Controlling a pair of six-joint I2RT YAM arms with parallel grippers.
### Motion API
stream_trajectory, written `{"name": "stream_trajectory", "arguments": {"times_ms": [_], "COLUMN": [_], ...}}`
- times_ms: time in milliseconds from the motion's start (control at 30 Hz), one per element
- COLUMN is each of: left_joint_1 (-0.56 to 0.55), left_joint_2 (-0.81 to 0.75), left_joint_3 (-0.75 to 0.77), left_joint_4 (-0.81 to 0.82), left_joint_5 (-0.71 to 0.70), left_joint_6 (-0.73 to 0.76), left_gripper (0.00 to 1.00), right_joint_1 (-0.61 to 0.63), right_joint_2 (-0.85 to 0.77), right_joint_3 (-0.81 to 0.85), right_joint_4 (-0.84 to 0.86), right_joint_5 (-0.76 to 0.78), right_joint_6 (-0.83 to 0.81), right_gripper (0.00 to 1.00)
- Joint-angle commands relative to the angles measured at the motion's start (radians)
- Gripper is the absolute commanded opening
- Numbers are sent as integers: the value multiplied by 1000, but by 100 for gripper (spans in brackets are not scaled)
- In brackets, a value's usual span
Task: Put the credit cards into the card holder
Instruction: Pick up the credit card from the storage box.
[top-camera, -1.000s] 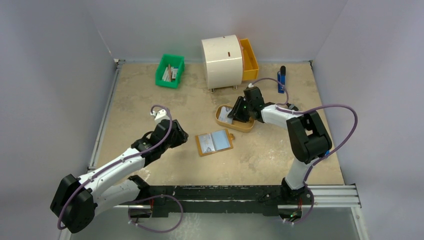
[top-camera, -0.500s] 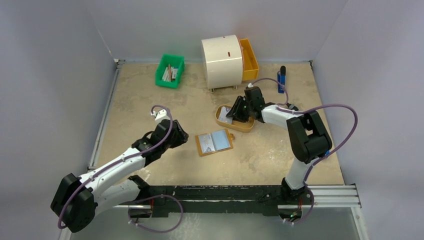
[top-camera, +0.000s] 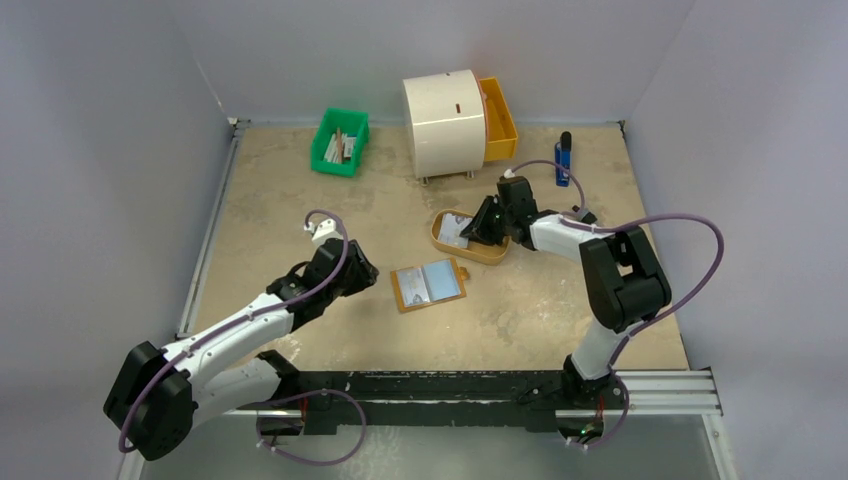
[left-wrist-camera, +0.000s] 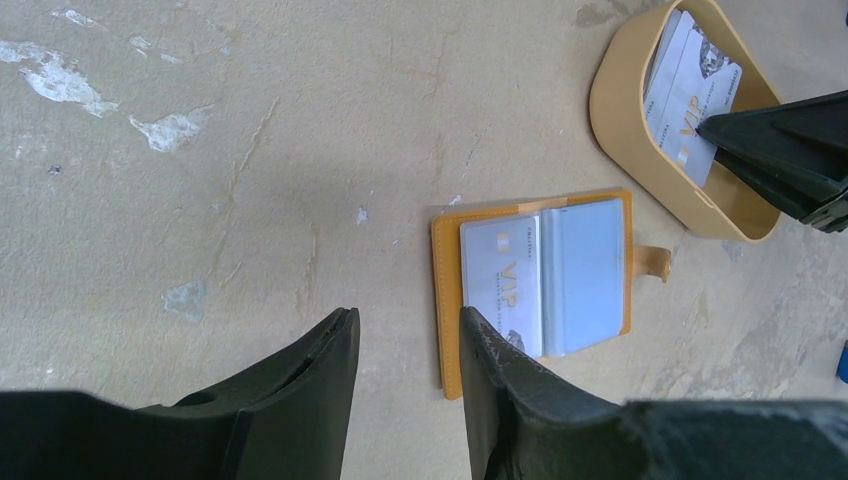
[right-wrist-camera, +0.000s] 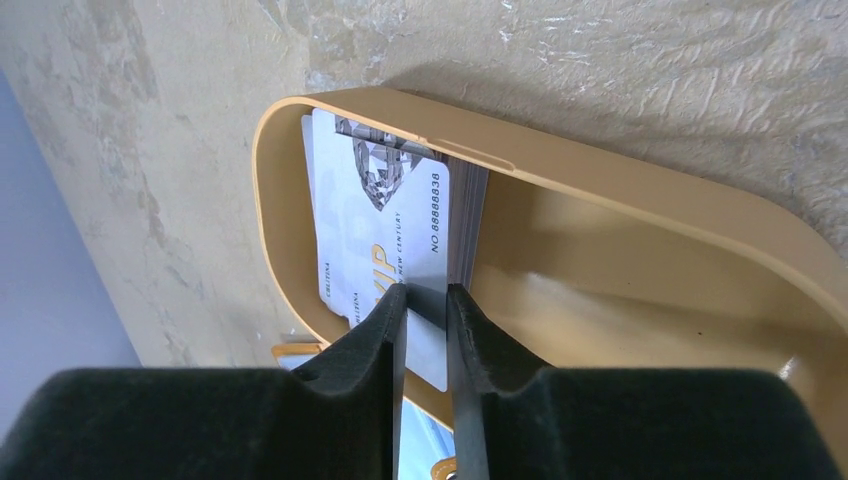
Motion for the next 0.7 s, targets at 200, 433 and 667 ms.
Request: {"name": "stream_trajectory", "arguments": {"times_ms": [200,433,667], "left_joint_1": [-5,-5,-5], "left_joint_2": [9,10,4], "left_joint_3": [14,18,13], "left_joint_4": [44,46,46], "left_joint_5": [8,9,11], "left_joint_6": [-12,-12,-16], "left_gripper": [41,40,41], "right_joint_1": [-9,-9,-10], "right_joint_2": [-71,-107,-127], "right_joint_3": [-23,-16,-12], "right_joint_4": [-11,-33,-39], "right_joint_5": [11,1,-17], "right_joint_6": [-7,-7,2], "right_gripper": [16,8,1]}}
